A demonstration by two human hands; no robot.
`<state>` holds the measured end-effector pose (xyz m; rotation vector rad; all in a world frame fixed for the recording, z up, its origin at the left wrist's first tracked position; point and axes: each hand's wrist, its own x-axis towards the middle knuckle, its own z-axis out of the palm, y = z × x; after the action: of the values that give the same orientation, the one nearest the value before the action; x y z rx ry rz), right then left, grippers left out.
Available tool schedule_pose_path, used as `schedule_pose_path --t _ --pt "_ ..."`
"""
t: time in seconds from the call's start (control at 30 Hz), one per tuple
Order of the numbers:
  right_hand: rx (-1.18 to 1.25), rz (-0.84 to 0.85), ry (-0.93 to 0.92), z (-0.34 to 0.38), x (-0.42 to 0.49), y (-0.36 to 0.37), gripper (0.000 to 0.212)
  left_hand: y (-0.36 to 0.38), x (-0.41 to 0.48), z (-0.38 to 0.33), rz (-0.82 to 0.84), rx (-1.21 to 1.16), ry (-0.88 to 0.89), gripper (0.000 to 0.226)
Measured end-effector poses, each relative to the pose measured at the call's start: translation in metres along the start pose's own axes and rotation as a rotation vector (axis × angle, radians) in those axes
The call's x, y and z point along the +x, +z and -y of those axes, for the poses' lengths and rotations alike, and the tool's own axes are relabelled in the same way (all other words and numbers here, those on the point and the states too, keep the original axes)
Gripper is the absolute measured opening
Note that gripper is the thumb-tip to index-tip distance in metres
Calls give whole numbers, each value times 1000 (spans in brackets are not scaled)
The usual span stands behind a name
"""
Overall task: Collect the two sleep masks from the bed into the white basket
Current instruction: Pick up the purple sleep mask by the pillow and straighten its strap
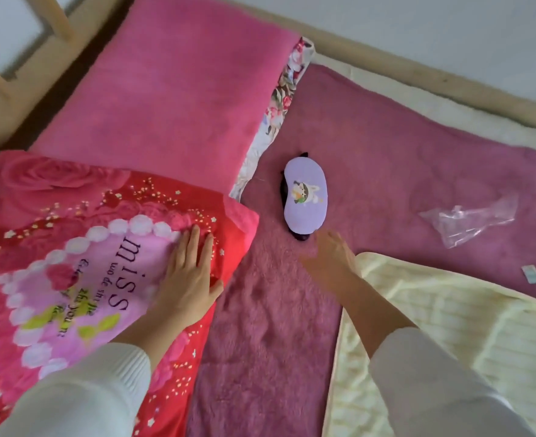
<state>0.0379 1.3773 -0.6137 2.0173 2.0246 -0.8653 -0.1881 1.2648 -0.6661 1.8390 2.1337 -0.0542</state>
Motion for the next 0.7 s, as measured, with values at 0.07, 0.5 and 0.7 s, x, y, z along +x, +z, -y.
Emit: schedule_pose_path --t 0.07,0.5,0.7 --pt "-40 -81 -61 0 30 17 65 28 5 8 -33 27 31 102" --pt "-165 -186 -3 6 95 28 34 60 12 16 -32 45 24 103" --pt "113 -195 -82 13 39 -29 21 13 15 -3 298 -149 -90 107"
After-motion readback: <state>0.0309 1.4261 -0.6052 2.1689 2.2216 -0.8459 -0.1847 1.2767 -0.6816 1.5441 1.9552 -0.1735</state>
